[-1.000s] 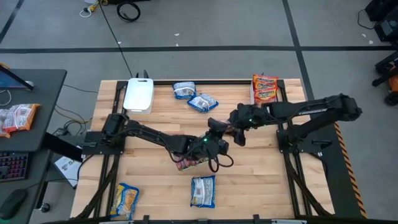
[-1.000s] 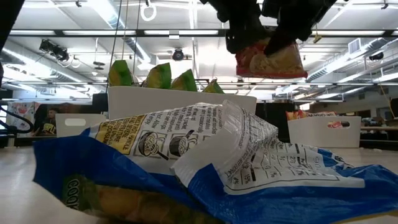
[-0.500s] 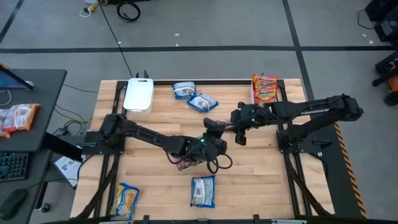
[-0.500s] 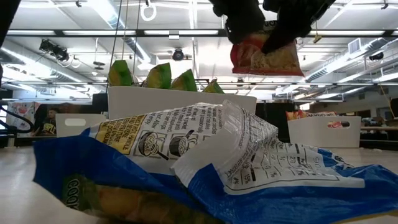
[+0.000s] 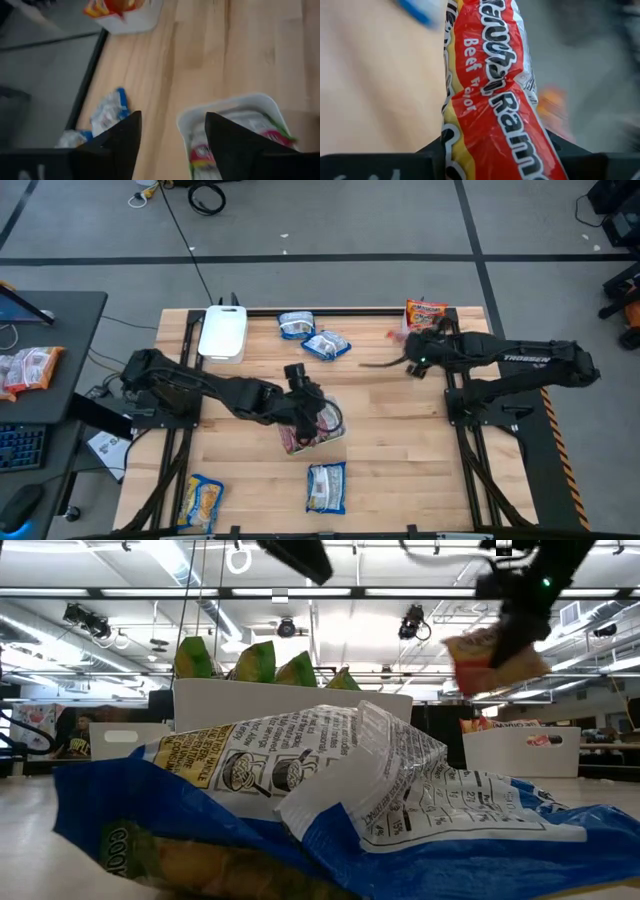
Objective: Sort Maruchan noodles
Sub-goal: Put the orange noodle pack into the top right white bin
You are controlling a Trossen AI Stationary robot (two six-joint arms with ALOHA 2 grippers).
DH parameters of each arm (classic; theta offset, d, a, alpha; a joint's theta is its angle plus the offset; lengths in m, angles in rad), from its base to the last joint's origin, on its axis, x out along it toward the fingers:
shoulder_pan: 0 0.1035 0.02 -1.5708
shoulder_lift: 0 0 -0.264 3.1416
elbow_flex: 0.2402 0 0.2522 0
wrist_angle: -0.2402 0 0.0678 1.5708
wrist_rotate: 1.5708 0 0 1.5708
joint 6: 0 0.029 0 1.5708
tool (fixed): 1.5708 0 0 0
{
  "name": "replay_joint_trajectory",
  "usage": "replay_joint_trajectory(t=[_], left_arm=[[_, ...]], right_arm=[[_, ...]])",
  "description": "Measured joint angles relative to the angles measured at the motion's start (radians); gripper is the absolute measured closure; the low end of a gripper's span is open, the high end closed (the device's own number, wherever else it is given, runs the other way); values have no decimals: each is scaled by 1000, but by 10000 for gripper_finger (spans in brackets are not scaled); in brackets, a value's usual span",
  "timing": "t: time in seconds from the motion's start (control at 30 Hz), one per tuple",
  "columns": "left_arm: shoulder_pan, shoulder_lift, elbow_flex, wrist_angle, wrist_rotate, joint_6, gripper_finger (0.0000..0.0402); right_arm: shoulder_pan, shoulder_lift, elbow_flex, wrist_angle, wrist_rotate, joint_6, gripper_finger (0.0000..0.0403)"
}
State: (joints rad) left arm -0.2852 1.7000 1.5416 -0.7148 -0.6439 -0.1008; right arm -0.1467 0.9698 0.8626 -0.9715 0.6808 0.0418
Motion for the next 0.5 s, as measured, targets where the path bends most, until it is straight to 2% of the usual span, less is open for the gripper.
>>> replay_joint_trajectory(t=[0.07,0.17,0.33,0.5], left_arm=[[-8,-21,-39,4,2,-28,170],[-18,-28,-105,59,6,-40,169],[-14,-32,-219,195,21,-41,174],[-16,-33,-285,273,47,-43,175]], right_arm=[[-69,-27,-23,-57,111,-44,269],[-179,-43,-55,-69,116,-129,269],[-346,-8,-110,-43,-46,-216,270],[-459,33,-171,74,-250,-300,270]])
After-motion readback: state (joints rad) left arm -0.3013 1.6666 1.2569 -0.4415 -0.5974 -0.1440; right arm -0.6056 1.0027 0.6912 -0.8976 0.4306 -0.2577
